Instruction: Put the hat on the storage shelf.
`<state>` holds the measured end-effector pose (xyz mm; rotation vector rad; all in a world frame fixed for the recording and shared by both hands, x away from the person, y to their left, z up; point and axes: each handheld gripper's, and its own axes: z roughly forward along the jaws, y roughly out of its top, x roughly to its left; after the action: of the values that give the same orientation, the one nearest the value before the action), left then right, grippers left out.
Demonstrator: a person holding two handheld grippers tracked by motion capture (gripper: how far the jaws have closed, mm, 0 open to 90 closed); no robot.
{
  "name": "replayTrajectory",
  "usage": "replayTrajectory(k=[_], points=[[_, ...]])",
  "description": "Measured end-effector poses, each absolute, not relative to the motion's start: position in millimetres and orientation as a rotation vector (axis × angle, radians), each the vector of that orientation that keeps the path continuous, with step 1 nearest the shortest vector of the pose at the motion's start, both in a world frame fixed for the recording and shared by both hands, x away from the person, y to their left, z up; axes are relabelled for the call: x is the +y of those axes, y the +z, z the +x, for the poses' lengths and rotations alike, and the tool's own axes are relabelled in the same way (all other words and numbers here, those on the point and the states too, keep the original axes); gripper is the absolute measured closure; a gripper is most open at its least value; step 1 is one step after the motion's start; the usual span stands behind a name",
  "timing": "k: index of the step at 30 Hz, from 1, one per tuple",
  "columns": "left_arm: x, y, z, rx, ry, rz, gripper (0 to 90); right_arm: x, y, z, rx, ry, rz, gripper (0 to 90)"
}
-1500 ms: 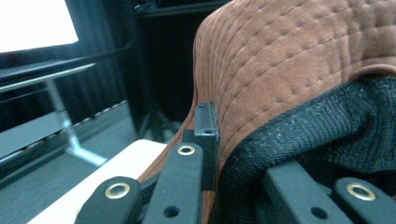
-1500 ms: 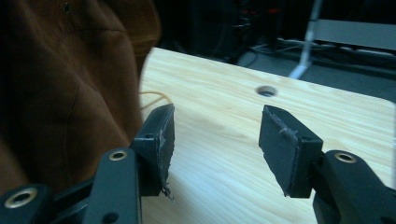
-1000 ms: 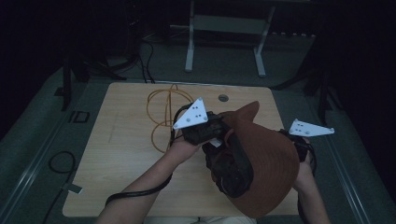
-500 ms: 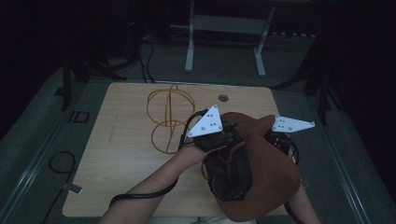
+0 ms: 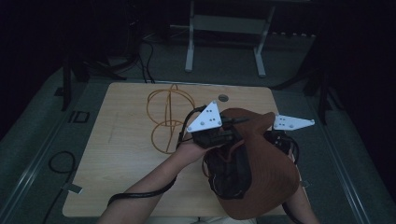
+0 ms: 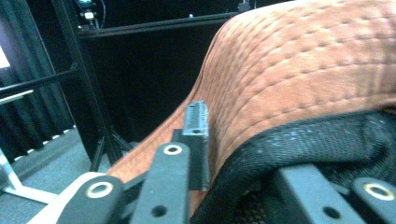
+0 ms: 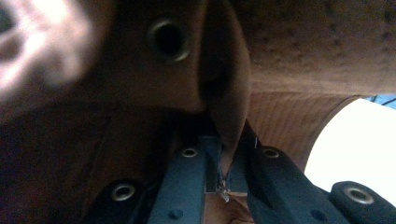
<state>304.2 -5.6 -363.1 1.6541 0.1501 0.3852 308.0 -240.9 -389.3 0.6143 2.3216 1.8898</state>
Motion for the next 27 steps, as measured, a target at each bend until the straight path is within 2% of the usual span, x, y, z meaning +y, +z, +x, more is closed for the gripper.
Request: replayTrajectory(k=[7,16,27], points=[[2,-366,308,0.173,0.374,1.692,62.2,-252,-386,309,2.295,1.887,0.635,87.0],[14,-375,309,0.196,0.397,1.718,60.6,-263,-381,309,2.25,1.866,0.644,87.1],[53,-401,310,0.302,0.419,1.744,60.2,-292,-368,309,2.141,1.921,0.687,87.0]])
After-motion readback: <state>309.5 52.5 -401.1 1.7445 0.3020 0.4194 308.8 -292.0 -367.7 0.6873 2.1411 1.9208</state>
